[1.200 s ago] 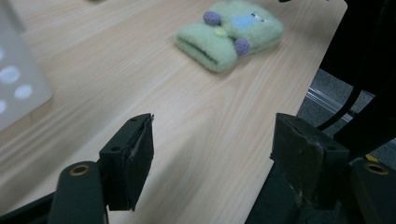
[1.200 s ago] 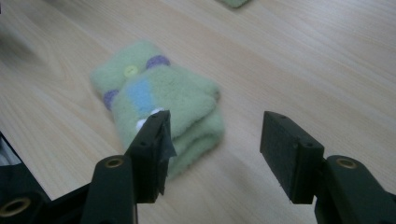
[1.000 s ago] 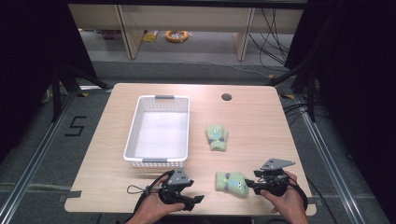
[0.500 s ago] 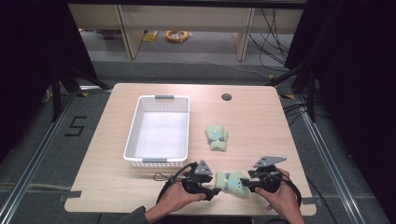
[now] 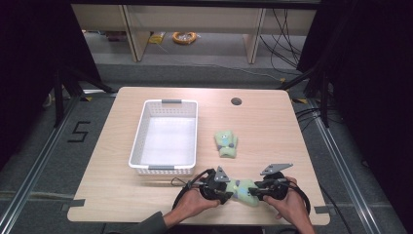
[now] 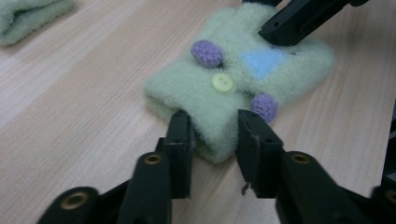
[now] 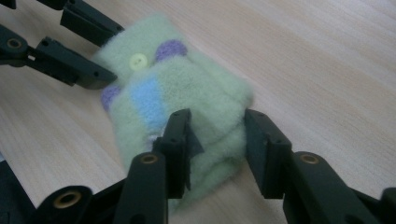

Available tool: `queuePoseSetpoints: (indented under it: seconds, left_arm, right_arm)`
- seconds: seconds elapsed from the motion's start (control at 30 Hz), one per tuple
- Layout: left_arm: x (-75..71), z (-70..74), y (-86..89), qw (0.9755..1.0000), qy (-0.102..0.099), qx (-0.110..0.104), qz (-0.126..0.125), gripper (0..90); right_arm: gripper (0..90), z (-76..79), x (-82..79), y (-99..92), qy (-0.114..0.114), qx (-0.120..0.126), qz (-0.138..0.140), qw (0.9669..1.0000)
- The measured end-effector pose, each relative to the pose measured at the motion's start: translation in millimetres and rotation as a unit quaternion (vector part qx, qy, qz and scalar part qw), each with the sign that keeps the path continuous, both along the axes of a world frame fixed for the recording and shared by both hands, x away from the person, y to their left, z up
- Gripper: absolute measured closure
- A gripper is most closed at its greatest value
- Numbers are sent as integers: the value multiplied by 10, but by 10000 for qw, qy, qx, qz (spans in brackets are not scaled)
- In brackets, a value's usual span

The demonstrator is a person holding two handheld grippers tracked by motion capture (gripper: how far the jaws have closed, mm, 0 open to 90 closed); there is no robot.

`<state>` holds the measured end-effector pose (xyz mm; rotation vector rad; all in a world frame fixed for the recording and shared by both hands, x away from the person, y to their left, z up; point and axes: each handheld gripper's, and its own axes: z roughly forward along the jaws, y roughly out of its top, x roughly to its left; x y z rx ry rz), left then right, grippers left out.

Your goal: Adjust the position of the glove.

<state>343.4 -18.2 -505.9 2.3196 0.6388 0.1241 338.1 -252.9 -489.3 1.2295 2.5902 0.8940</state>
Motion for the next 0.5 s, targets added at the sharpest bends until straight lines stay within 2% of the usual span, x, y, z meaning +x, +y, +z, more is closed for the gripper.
queuePoseSetpoints:
  seconds: [0.07, 0.1, 0.13, 0.17, 0.2, 0.27, 0.3, 0.33, 0.43, 0.47, 0.5]
  left_arm:
    - [3, 0, 4, 9999, -58, -26, -88, 699]
    - [-17, -9, -7, 9999, -84, -149, 21, 747]
    - [-12, 9, 14, 9999, -88, -26, -99, 758]
    - [-15, 16, 17, 9999, -79, -53, -94, 771]
    - [-15, 16, 17, 9999, -79, -53, -94, 783]
    - [-40, 47, 31, 9999, -2, -103, -111, 804]
    - [-40, 47, 31, 9999, -2, -103, -111, 809]
    - [-59, 79, 58, 9999, -31, -64, -144, 811]
    - [-88, 109, 94, 9998, -77, -133, -130, 815]
    - [-104, 118, 121, 9998, -34, -175, -70, 816]
    - [-114, 128, 140, 9997, -34, -236, -32, 816]
  right_arm:
    - [659, 9, -7, 9, 75, 20, -34, 10000]
    - [722, 0, 3, 0, 0, 24, 46, 10000]
    - [741, 4, 4, -1, 30, 51, 59, 10000]
    - [758, 14, 2, 3, 94, 85, 28, 9999]
    - [758, 14, 2, 3, 94, 85, 28, 9999]
    - [786, 23, 6, 11, -110, -2, 169, 9998]
    - [786, 23, 6, 11, -110, -2, 169, 9998]
    - [792, 35, 4, 30, -203, 33, 209, 9996]
    - [793, 94, -10, 51, -42, 38, 246, 9997]
    - [794, 119, -10, 84, -171, 91, 312, 9993]
    - [794, 119, -10, 84, -171, 91, 312, 9993]
